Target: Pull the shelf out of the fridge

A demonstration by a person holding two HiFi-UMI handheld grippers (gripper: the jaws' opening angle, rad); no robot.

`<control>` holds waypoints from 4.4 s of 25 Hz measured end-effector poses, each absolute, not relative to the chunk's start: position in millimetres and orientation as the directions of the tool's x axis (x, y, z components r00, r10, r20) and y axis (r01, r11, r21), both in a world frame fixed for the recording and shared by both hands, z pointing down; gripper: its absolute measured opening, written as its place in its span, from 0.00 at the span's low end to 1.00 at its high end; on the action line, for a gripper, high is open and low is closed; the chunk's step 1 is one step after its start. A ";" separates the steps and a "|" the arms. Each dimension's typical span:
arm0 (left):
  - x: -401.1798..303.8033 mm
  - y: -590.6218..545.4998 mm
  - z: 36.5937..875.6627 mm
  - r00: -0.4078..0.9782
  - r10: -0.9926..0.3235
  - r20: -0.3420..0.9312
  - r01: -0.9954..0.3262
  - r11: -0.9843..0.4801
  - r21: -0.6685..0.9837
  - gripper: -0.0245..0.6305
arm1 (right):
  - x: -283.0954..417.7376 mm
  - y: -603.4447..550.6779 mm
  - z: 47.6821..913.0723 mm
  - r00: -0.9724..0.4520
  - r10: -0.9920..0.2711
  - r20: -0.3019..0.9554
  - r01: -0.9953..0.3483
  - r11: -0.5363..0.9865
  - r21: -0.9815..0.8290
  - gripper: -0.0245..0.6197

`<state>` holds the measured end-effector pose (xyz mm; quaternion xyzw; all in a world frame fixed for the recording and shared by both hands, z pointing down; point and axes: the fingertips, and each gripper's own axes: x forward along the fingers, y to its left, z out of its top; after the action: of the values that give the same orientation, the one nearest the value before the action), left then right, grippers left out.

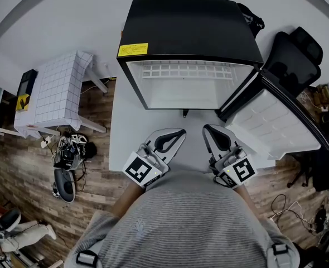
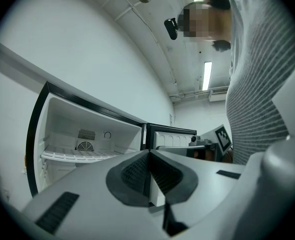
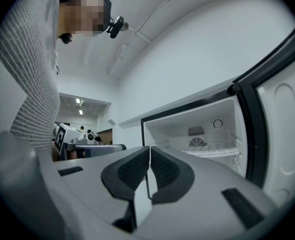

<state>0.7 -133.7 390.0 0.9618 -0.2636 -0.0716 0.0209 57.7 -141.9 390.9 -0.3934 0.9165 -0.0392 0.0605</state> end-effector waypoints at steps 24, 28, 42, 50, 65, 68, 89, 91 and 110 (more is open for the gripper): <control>2.3 -141.3 386.7 0.861 -0.488 -0.140 -0.481 -0.873 0.084 0.07 | 59.5 -154.1 393.2 -0.670 -0.739 -0.074 -0.731 0.674 -0.108 0.07; 3.8 -141.7 386.4 0.861 -0.488 -0.145 -0.482 -0.873 0.079 0.15 | 57.0 -153.5 393.3 -0.683 -0.727 -0.073 -0.716 0.685 -0.134 0.21; -0.2 -147.8 386.2 0.850 -0.508 -0.135 -0.506 -0.861 0.056 0.36 | 60.5 -163.9 393.0 -0.654 -0.753 -0.068 -0.746 0.657 -0.108 0.37; -2.9 -155.5 388.4 0.846 -0.520 -0.118 -0.522 -0.853 0.020 0.36 | 63.3 -170.7 396.7 -0.654 -0.754 -0.052 -0.752 0.656 -0.060 0.38; -11.4 -190.4 409.6 0.827 -0.562 0.029 -0.547 -0.815 -0.190 0.37 | 66.8 -202.6 410.4 -0.618 -0.783 0.070 -0.761 0.619 0.194 0.38; -10.7 -198.7 415.5 0.819 -0.570 0.064 -0.544 -0.808 -0.226 0.37 | 64.7 -209.3 414.3 -0.614 -0.784 0.092 -0.752 0.617 0.234 0.38; -9.8 -283.5 453.2 0.620 -0.732 0.282 -0.471 -0.635 -0.613 0.40 | 76.1 -286.4 453.5 -0.457 -0.867 0.198 -0.739 0.494 0.458 0.38; -7.2 -289.2 457.2 0.598 -0.742 0.302 -0.450 -0.623 -0.640 0.40 | 77.2 -291.8 458.8 -0.430 -0.879 0.207 -0.739 0.475 0.479 0.38; -3.5 -327.2 474.8 0.430 -0.809 0.402 -0.199 -0.519 -0.832 0.43 | 74.9 -329.4 474.2 -0.253 -0.939 0.233 -0.530 0.336 0.778 0.38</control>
<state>-3.5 -327.2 474.8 0.7635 -0.3299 0.4200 -0.3632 74.9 -329.4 474.2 -0.4983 0.7370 0.2890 -0.3536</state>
